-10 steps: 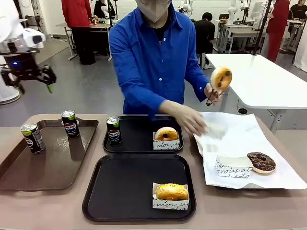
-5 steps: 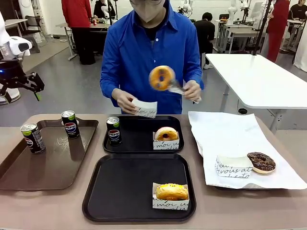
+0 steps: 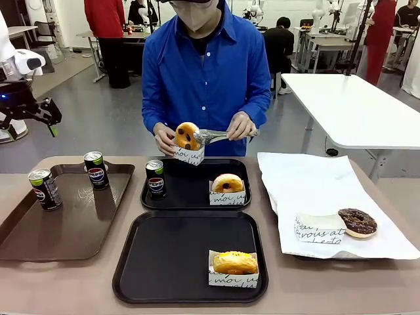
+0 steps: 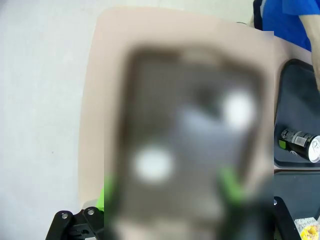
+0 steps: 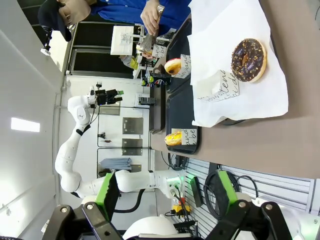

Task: Set up donuts and drinks on trays.
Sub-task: Pick up one Pepsi coke from the Handle tray and place it on the Flat Tray without a Pepsi coke.

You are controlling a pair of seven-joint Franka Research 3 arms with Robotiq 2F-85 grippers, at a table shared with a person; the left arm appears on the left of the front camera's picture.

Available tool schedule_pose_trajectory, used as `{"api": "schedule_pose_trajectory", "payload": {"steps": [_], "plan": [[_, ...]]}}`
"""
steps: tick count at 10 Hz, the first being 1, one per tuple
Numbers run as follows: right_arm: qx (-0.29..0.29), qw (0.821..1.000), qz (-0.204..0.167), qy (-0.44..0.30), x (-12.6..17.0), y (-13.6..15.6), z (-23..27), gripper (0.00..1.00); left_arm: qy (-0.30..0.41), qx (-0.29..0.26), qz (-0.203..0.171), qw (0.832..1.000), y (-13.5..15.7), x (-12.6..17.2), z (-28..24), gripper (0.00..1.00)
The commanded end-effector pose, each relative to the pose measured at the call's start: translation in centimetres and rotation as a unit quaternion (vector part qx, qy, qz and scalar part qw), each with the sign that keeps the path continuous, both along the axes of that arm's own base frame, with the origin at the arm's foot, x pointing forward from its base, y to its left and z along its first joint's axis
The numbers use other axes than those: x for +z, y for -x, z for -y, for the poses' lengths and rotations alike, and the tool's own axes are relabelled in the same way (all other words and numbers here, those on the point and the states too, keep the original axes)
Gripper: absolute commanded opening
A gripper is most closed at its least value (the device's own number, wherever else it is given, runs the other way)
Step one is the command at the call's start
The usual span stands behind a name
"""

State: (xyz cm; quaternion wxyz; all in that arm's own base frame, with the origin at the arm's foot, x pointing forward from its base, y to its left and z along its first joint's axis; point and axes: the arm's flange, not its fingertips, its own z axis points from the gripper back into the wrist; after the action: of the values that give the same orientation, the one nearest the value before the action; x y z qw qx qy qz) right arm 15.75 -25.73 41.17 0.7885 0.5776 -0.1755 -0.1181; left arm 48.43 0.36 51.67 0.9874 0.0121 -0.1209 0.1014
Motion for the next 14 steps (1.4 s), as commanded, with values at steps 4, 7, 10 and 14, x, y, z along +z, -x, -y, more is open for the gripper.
{"api": "schedule_pose_trajectory", "payload": {"steps": [4,7,10,14], "plan": [[0.001,1.000,0.010,-0.004,0.1,0.1,0.0,1.00,0.014,-0.081,0.014,0.997,2.7,-2.6,-2.7,1.00],[0.001,1.000,0.010,-0.004,0.1,0.1,0.0,1.00,0.024,-0.127,-0.046,0.991,2.2,-5.3,-2.4,1.00],[0.001,1.000,0.010,-0.004,0.1,0.1,0.0,1.00,0.026,-0.135,-0.044,0.990,2.9,-6.8,-2.7,1.00],[0.001,1.000,0.010,-0.004,0.1,0.1,0.0,1.00,0.009,-0.131,-0.046,0.990,0.6,-9.6,-2.7,1.00]]}}
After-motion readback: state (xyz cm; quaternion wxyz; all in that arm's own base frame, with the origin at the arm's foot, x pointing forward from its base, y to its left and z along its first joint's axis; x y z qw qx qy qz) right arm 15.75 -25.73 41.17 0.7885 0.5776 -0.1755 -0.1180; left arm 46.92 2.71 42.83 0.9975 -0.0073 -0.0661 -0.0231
